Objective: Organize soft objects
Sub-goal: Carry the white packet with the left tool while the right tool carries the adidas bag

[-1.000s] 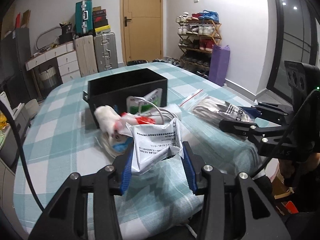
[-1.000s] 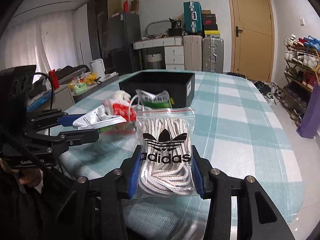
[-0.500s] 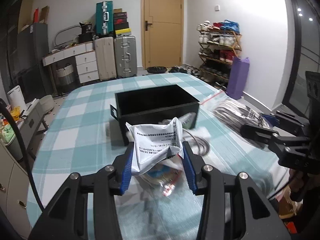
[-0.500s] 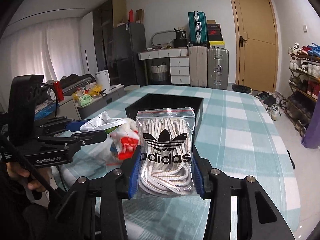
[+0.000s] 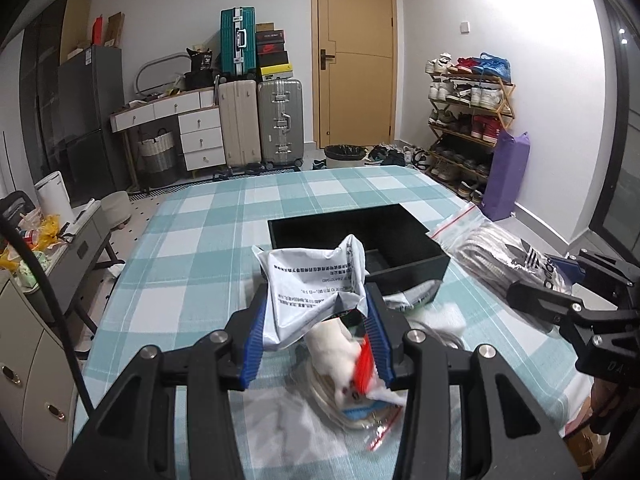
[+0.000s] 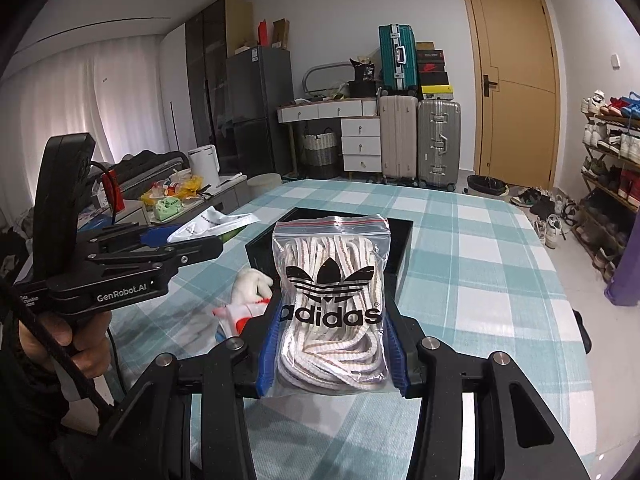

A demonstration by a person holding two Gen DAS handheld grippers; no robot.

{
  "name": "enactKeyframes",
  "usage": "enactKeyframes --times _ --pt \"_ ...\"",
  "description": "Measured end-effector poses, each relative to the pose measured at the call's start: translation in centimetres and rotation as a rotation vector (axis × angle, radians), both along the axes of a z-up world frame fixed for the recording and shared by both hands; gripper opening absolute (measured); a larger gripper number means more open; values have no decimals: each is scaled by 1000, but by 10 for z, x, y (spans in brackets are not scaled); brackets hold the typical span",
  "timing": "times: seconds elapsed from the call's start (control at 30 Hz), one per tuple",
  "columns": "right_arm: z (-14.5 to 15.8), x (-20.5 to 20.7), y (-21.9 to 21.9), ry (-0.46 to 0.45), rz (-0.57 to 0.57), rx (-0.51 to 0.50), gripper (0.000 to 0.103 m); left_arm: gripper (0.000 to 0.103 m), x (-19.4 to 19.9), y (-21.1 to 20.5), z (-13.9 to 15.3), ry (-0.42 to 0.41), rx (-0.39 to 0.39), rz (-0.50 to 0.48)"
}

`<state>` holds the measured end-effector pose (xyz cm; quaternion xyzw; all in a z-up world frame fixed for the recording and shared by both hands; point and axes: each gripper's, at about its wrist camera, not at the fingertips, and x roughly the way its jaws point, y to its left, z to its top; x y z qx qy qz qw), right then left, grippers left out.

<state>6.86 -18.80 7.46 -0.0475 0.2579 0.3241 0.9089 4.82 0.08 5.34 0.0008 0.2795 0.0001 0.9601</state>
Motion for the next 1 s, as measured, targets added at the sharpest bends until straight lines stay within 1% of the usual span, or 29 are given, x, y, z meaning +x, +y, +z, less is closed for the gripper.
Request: enactKeyframes --times 0.23,0.63,1.0 --pt "5 16 13 14 8 -12 45 44 17 3 0 8 8 8" --pt "8 48 23 54 9 -36 45 44 46 14 3 34 -12 35" --pt "3 70 32 89 15 -59 45 44 75 15 -3 81 -20 32"
